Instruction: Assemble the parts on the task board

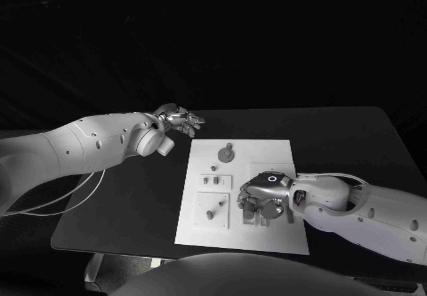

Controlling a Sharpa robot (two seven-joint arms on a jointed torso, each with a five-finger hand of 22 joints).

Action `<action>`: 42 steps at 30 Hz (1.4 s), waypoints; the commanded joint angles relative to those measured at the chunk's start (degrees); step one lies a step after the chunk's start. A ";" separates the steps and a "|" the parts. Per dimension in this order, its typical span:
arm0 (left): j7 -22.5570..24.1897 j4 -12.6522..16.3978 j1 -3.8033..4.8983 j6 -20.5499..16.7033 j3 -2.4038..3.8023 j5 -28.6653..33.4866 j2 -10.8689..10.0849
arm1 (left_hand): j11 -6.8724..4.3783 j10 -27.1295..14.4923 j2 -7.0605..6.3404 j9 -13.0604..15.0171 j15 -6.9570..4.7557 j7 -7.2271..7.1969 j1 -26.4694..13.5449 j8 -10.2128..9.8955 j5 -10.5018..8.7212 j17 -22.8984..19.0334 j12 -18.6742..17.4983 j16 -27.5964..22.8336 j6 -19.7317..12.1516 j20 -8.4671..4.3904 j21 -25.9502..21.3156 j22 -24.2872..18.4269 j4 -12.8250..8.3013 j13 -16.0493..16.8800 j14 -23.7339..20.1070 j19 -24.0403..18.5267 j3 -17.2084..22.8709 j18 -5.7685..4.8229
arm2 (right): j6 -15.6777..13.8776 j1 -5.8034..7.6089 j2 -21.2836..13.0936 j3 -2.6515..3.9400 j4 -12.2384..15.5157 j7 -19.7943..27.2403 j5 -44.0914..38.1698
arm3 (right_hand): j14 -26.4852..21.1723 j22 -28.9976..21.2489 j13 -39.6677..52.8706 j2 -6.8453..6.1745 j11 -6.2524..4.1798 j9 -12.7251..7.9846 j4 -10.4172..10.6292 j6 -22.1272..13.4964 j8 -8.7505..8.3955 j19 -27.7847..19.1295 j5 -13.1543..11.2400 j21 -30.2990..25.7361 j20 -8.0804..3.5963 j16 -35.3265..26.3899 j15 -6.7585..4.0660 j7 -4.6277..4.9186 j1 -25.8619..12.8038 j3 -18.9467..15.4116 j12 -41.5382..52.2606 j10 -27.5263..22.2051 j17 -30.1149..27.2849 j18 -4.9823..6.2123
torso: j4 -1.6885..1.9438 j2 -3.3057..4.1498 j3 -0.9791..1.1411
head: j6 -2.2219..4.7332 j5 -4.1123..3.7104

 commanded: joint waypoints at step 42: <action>0.05 0.06 0.04 0.71 -0.08 -0.38 -0.14 | 0.04 -0.43 -0.52 -0.12 0.13 -0.13 0.00 0.16 -0.05 0.25 0.29 -0.37 -0.52 0.10 -0.35 0.15 0.15 -0.10 0.12 -0.17 0.06 0.52 | -1.61 -1.00 -0.69 0.01 -1.44 -1.01 -1.20 | -2.13 0.72 -2.32 -4.24 1.16 -2.94 1.93 -11.09 -3.88 -1.14 0.15 -0.35 0.80 1.17 1.21 -0.83 -0.26 1.77 1.60 -2.34 -1.76 0.33 | 0.02 0.00 -0.02 | 0.00 -0.43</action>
